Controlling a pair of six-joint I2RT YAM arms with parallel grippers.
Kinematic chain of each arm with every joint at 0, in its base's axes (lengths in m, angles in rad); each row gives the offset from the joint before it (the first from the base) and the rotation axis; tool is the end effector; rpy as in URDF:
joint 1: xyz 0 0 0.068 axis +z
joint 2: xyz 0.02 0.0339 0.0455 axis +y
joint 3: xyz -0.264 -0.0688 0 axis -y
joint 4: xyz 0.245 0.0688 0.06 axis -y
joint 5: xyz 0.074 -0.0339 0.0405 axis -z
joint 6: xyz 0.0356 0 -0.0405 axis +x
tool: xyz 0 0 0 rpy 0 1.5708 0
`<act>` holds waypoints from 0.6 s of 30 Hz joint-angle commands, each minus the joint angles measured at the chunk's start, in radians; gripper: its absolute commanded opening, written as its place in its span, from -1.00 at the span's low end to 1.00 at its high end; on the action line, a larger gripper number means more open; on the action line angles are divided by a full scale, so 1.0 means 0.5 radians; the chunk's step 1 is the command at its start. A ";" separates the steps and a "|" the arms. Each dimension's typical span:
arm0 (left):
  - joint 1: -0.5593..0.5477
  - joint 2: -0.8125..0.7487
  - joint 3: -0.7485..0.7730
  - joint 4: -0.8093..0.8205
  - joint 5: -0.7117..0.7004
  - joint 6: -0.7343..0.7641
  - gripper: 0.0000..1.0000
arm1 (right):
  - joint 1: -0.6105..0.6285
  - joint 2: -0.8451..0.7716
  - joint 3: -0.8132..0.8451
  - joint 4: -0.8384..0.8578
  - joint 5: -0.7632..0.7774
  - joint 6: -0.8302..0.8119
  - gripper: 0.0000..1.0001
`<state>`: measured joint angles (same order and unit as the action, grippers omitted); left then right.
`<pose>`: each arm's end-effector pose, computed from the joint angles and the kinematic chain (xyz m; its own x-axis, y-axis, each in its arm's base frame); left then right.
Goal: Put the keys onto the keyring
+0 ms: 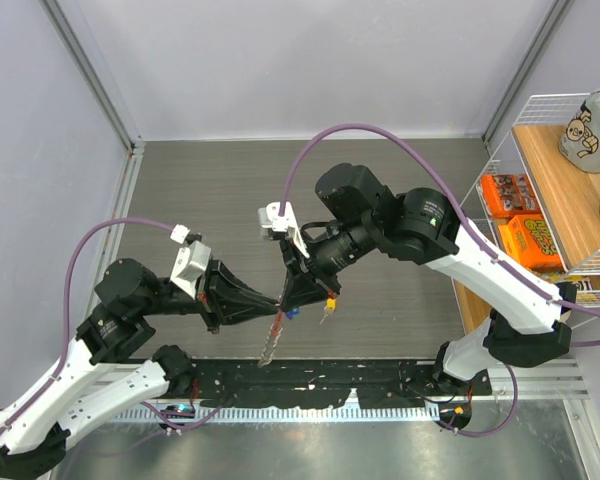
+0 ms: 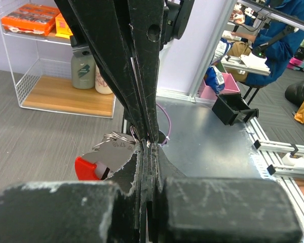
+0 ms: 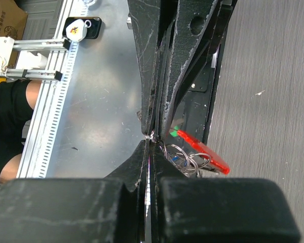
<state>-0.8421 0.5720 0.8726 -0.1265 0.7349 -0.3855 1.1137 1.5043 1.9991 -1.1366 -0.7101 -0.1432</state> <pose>0.0575 -0.1003 0.4037 -0.2666 -0.1203 -0.9563 0.9637 -0.0473 -0.2627 0.0986 0.2530 0.4856 -0.1315 -0.5126 -0.8485 -0.9393 -0.2092 0.2719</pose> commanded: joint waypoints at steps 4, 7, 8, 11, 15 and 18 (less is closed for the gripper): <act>-0.003 -0.064 -0.076 0.240 -0.120 -0.060 -1.00 | 0.015 -0.143 -0.074 0.248 0.012 0.016 -0.63; -0.003 -0.125 -0.156 0.445 -0.144 -0.125 -1.00 | 0.015 -0.317 -0.264 0.411 0.104 0.075 -0.26; -0.003 -0.138 -0.183 0.513 -0.144 -0.155 -1.00 | 0.018 -0.370 -0.292 0.481 0.153 0.105 -0.21; -0.003 -0.162 -0.236 0.706 -0.141 -0.244 -1.00 | 0.015 -0.514 -0.457 0.613 0.278 0.151 -0.07; -0.003 -0.159 -0.288 0.945 -0.151 -0.349 -1.00 | 0.015 -0.720 -0.672 0.812 0.459 0.194 0.00; -0.003 -0.153 -0.352 1.148 -0.172 -0.447 -1.00 | 0.012 -0.873 -0.795 0.893 0.625 0.219 0.07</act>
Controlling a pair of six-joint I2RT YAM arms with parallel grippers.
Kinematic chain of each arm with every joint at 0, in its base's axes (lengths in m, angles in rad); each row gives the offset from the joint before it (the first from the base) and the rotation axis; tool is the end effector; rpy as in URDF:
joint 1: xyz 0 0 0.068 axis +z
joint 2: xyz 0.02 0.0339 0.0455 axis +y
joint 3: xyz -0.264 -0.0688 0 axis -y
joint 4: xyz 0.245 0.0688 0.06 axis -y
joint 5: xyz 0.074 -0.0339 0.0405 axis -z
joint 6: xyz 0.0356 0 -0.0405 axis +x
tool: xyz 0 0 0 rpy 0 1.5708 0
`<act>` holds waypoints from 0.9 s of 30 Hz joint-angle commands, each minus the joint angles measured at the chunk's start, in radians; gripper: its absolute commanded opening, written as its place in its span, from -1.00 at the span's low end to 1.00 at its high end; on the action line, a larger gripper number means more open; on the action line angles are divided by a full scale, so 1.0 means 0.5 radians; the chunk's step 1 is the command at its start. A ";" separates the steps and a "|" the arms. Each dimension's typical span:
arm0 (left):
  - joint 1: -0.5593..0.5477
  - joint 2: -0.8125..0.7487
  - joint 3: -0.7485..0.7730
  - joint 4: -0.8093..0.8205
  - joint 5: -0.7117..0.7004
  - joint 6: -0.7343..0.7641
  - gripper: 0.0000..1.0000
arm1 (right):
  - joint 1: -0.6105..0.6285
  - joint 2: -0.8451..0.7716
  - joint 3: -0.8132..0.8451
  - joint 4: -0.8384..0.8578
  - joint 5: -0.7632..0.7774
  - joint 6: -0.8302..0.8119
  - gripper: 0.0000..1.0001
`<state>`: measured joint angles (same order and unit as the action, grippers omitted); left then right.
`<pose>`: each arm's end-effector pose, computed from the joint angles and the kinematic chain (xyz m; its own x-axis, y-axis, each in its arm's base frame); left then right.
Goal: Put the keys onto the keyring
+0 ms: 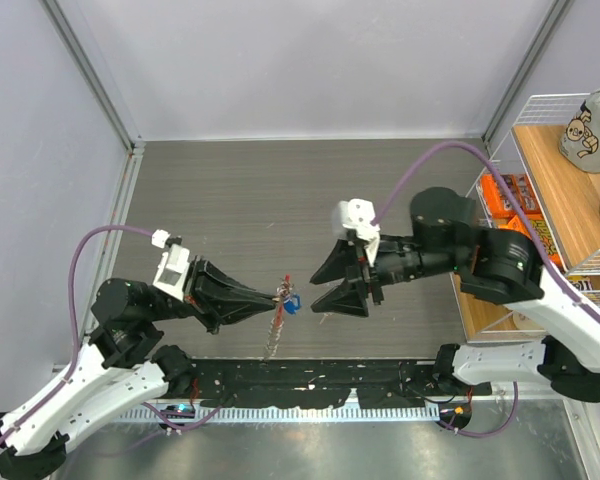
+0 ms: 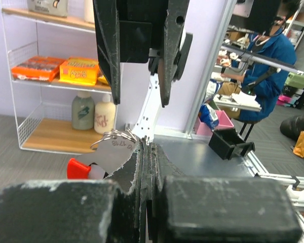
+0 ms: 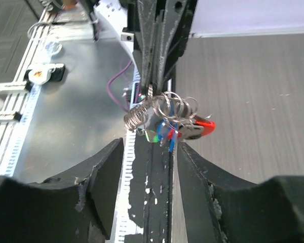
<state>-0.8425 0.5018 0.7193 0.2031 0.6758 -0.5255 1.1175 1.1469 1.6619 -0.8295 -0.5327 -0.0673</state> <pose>0.0551 -0.0952 0.3935 -0.2477 -0.3103 -0.9178 0.9688 -0.0723 -0.2370 0.0690 0.1829 0.4946 -0.0689 -0.2736 -0.9594 -0.9928 -0.0755 0.0928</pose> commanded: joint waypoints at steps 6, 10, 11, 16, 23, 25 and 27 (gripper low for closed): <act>-0.002 0.024 -0.153 0.934 -0.091 -0.381 -1.00 | 0.005 -0.342 -0.400 0.404 0.675 0.119 0.14; -0.002 0.085 -0.172 1.188 -0.088 -0.513 -1.00 | 0.002 -0.416 -0.639 0.481 0.942 0.199 0.21; -0.002 0.101 -0.165 1.238 -0.088 -0.544 -1.00 | 0.001 -0.425 -0.667 0.496 1.013 0.217 0.22; -0.002 0.174 -0.116 1.410 -0.094 -0.661 -1.00 | -0.005 -0.474 -0.875 0.555 1.234 0.211 0.22; -0.002 0.312 -0.073 1.689 -0.103 -0.839 -1.00 | -0.020 -0.514 -1.102 0.616 1.348 0.233 0.23; -0.002 0.346 -0.049 1.735 -0.097 -0.876 -1.00 | -0.032 -0.502 -1.155 0.622 1.366 0.263 0.23; -0.002 0.389 -0.030 1.793 -0.085 -0.912 -1.00 | -0.051 -0.478 -1.198 0.622 1.378 0.312 0.25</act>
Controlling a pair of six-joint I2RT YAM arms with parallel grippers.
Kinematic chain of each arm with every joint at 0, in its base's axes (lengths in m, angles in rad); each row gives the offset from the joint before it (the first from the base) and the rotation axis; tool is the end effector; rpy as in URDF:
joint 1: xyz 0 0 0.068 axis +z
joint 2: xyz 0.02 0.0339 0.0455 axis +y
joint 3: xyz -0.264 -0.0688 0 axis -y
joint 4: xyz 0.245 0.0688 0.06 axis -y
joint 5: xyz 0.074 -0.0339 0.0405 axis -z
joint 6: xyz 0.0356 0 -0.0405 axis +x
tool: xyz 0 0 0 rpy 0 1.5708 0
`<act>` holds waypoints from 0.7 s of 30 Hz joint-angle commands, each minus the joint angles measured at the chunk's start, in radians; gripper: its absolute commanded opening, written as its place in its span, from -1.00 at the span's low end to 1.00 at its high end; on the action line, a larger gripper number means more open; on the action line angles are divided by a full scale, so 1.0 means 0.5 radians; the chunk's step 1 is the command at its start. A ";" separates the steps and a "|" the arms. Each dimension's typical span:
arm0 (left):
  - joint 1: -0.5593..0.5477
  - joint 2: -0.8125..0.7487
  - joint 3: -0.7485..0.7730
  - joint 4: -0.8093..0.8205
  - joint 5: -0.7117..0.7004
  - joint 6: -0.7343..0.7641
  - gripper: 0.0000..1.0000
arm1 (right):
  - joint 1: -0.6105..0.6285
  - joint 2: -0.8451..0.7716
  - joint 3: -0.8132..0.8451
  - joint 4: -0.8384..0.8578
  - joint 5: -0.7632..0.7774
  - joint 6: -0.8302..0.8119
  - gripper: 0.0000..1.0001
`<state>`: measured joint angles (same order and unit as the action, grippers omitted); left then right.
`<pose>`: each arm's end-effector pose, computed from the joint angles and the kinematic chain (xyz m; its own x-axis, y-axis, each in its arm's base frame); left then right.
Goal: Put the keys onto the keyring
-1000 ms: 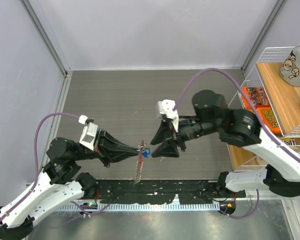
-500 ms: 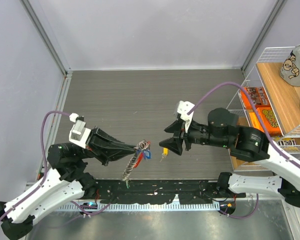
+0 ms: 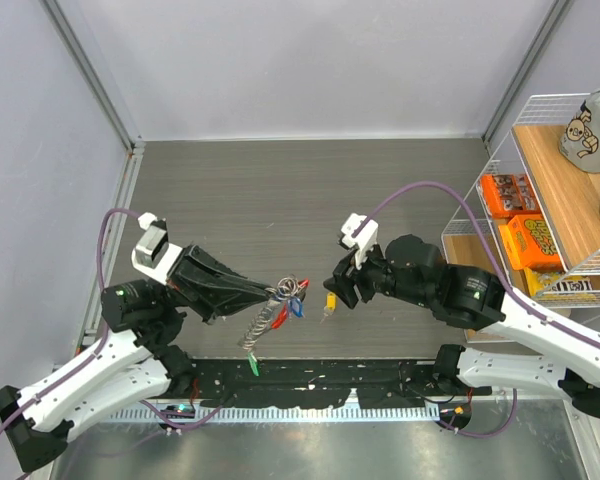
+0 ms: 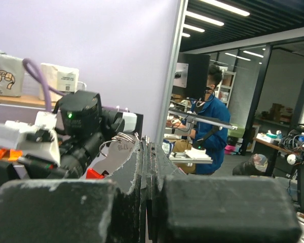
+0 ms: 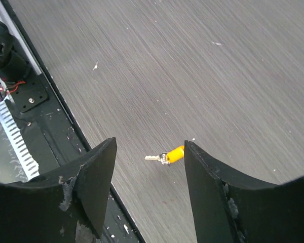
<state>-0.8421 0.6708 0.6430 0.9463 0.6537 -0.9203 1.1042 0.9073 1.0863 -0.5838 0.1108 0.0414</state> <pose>0.0650 -0.1053 0.4120 -0.3464 -0.5605 -0.7522 0.9286 -0.3185 -0.1904 0.0882 0.1664 0.3811 -0.2119 -0.3292 -0.9202 -0.8339 0.5520 -0.0055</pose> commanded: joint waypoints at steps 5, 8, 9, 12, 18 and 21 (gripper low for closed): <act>-0.003 0.128 0.162 0.405 -0.004 -0.199 -1.00 | -0.171 0.106 -0.144 0.097 -0.013 0.260 0.25; -0.003 0.155 0.187 0.436 0.042 -0.236 -1.00 | -0.309 0.170 -0.236 0.100 -0.147 0.331 0.25; -0.003 0.162 0.190 0.436 0.049 -0.239 -1.00 | -0.328 0.185 -0.252 0.115 -0.184 0.353 0.25; -0.003 0.137 0.171 0.357 0.027 -0.206 -1.00 | -0.401 0.213 -0.325 0.140 -0.301 0.393 0.25; -0.003 0.009 0.174 -0.333 -0.120 0.079 -1.00 | -0.414 0.262 -0.381 0.180 -0.357 0.451 0.24; -0.003 -0.028 0.168 -0.514 -0.157 0.178 -1.00 | -0.423 0.287 -0.405 0.186 -0.326 0.479 0.24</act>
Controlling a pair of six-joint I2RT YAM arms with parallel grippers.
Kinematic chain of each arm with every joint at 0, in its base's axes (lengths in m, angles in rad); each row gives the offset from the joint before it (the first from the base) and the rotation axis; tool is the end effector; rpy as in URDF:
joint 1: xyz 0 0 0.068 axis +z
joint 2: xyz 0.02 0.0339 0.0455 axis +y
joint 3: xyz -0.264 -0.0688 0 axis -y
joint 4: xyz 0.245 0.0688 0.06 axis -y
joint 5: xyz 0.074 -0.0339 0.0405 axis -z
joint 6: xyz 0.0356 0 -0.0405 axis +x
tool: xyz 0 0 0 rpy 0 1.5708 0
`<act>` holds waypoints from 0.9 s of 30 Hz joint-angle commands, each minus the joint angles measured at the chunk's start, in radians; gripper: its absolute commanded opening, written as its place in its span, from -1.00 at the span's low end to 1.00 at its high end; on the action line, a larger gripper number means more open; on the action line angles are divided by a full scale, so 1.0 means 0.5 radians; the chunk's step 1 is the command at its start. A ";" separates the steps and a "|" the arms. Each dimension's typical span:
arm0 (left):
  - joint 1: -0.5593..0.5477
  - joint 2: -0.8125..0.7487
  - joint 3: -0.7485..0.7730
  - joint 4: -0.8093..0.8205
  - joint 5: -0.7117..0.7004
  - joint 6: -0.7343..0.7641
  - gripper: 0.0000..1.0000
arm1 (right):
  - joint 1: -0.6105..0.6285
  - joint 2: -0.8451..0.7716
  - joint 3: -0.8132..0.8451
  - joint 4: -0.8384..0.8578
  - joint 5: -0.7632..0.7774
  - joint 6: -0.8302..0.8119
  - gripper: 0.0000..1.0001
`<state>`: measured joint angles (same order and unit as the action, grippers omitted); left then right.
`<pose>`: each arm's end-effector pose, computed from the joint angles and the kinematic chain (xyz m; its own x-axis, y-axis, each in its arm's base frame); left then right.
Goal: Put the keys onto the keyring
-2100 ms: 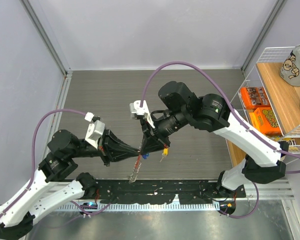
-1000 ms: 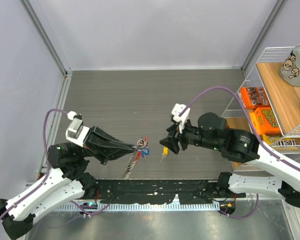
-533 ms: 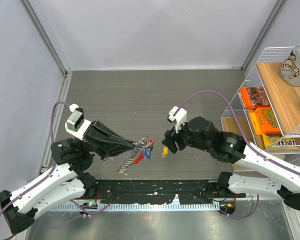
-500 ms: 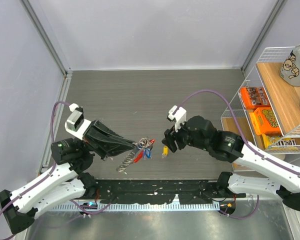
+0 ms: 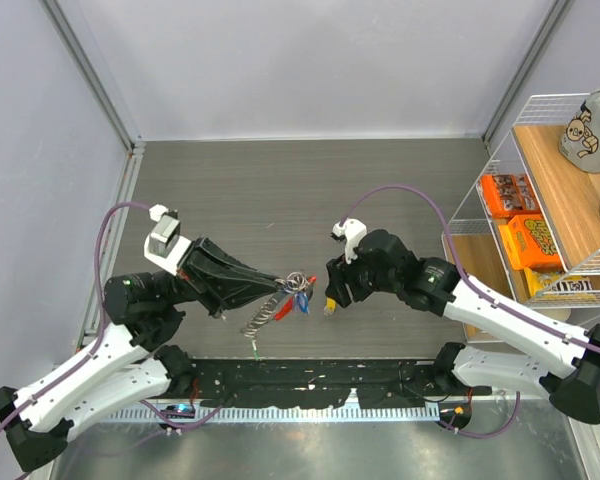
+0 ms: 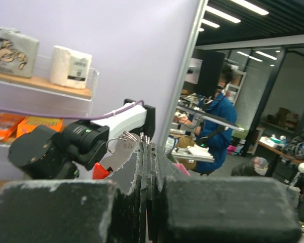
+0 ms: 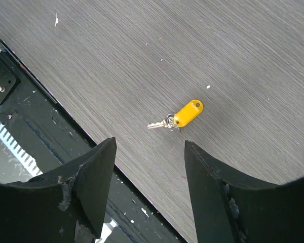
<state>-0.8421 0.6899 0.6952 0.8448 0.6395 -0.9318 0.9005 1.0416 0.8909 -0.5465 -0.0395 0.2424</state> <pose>0.0699 -0.1102 0.4199 -0.3926 -0.5273 -0.7535 0.9150 -0.3065 -0.2623 0.1368 0.1748 0.2936 -0.5797 -0.3451 -0.7381 -0.6827 0.7003 0.2086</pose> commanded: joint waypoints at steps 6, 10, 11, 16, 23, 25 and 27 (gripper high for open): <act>-0.003 -0.091 -0.007 -0.505 -0.184 0.293 -1.00 | -0.089 0.168 -0.067 0.169 0.033 0.190 0.21; 0.000 -0.113 -0.056 -0.594 -0.218 0.326 -1.00 | -0.092 0.325 -0.082 0.222 0.039 0.248 0.12; -0.003 -0.122 -0.071 -0.609 -0.224 0.326 -1.00 | -0.092 0.368 -0.088 0.246 0.036 0.251 0.12; 0.000 -0.195 -0.102 -0.705 -0.245 0.369 -1.00 | -0.092 0.460 -0.217 0.335 0.030 0.255 0.10; 0.000 -0.232 -0.120 -0.717 -0.224 0.382 -1.00 | -0.092 0.534 -0.303 0.436 -0.041 0.172 0.10; -0.003 -0.232 -0.117 -0.720 -0.215 0.385 -1.00 | -0.089 0.558 -0.306 0.439 -0.050 0.144 0.08; 0.000 -0.232 -0.120 -0.723 -0.215 0.391 -1.00 | -0.089 0.601 -0.297 0.430 -0.056 0.107 0.04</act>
<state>-0.8421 0.5861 0.6277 0.4484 0.5396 -0.7506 0.8558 1.3163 0.7364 -0.3832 -0.0544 0.3340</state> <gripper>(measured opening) 0.035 0.542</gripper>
